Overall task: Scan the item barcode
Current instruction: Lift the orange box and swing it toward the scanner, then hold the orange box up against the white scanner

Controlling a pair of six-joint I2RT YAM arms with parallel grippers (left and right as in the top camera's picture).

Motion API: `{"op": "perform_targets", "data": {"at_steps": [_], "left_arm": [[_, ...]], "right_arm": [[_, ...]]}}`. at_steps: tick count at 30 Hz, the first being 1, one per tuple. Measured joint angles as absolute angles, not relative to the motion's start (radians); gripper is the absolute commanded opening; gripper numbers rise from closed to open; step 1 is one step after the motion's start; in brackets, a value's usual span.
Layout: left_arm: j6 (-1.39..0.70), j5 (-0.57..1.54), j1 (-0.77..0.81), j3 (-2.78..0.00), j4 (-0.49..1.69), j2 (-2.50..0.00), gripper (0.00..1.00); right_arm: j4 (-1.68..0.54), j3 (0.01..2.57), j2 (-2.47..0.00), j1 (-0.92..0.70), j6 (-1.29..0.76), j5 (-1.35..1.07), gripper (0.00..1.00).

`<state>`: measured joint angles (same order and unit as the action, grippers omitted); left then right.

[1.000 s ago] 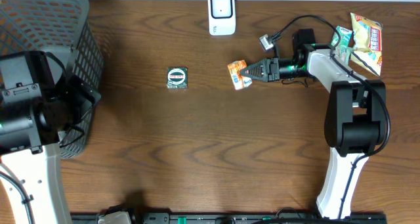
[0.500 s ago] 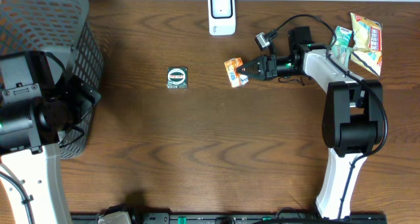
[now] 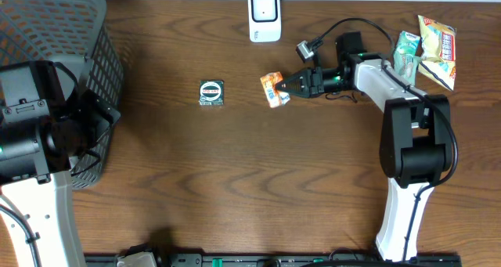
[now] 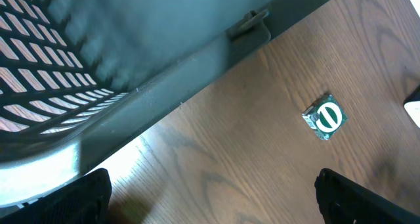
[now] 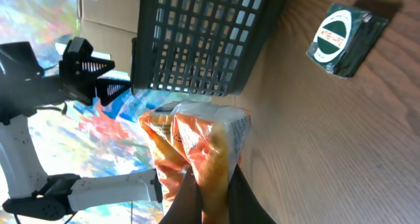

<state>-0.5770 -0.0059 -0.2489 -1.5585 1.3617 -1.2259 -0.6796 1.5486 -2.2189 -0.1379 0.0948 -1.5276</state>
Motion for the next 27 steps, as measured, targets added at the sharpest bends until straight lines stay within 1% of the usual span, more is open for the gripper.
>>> {"op": "perform_targets", "data": {"at_steps": [9, 13, 21, 27], "left_arm": [[-0.577, -0.006, -0.249, -1.559, 1.362, -1.226, 0.98], [-0.577, -0.006, -0.249, -1.559, 1.362, -1.226, 0.98], [-0.577, -0.006, -0.249, -1.559, 1.362, -1.226, 0.98], [-0.577, -0.006, -0.249, -1.559, 1.362, -1.226, 0.97]], "right_arm": [[-0.670, 1.549, -2.219, -0.145, 0.095, -1.517, 0.01], [-0.666, 1.549, -2.219, -0.168, 0.083, -1.448, 0.01], [-0.567, 1.549, -2.209, -0.241, -0.079, -1.109, 0.01], [-0.572, 1.549, -2.119, -0.279, -0.139, -0.741, 0.01]]}}
